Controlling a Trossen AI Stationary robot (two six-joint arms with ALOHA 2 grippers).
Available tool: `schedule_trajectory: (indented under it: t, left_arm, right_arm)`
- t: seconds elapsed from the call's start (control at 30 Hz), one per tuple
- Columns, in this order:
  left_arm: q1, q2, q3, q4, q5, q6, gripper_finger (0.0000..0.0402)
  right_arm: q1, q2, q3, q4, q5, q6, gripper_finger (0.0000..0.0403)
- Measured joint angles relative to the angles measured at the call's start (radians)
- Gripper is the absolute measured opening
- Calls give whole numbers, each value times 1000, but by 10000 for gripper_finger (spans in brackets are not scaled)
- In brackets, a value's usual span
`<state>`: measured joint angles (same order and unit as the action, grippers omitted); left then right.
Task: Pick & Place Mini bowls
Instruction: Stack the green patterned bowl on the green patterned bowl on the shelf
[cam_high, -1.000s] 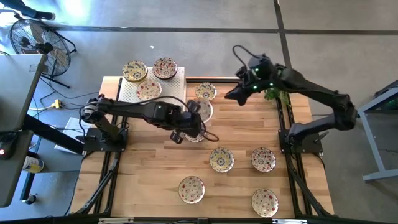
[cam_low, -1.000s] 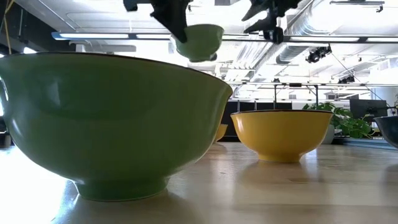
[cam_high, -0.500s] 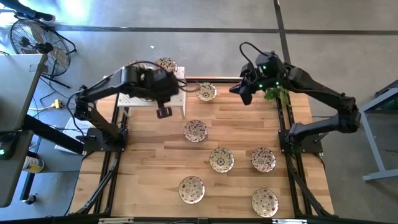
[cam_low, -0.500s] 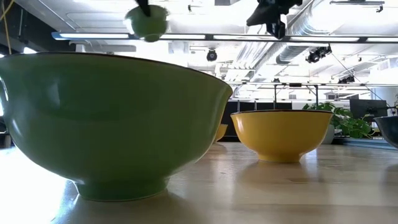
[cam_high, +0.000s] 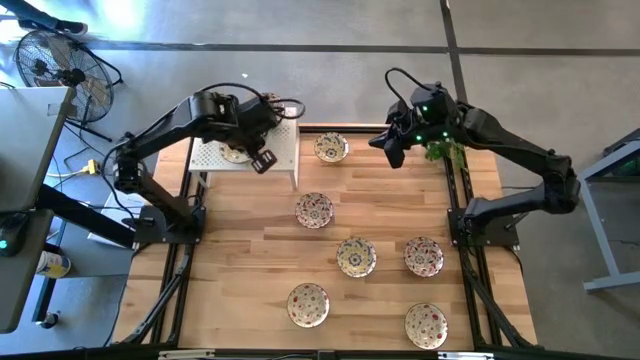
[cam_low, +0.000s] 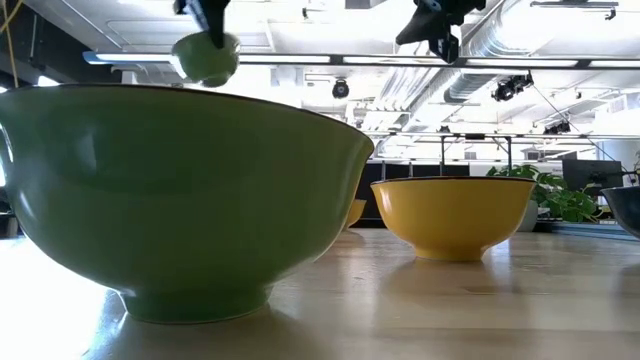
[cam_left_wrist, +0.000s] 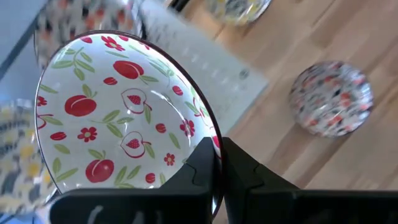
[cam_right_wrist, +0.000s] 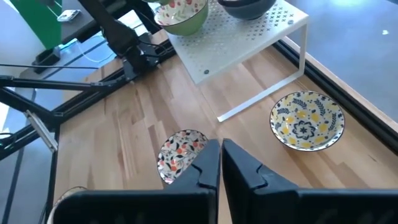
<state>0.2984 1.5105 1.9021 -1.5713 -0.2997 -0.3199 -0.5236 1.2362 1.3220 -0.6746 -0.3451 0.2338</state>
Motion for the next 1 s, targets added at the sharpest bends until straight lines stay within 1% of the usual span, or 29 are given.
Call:
schedule_trajectory:
  t: [0.2,0.37,0.5,0.67,0.87,1.0]
  left_arm:
    - [52,-116,-181,-1,2,-40,3]
    - [77,-146,-254,36,6,-52,3]
    - [96,-139,-261,61,20,-14,3]
    - [95,-86,-264,53,-7,28,3]
    - [95,-60,-262,51,-36,78,3]
    - [95,-35,-262,54,-27,80,3]
  right_arm:
    - [0,0,0,5,4,-8,1]
    - [0,0,0,40,26,-21,4]
    - [0,0,0,68,28,-26,1]
    - [0,0,-1,68,43,-26,1]
    - [0,1,0,68,56,-27,2]
    - [0,1,-1,68,56,-33,1]
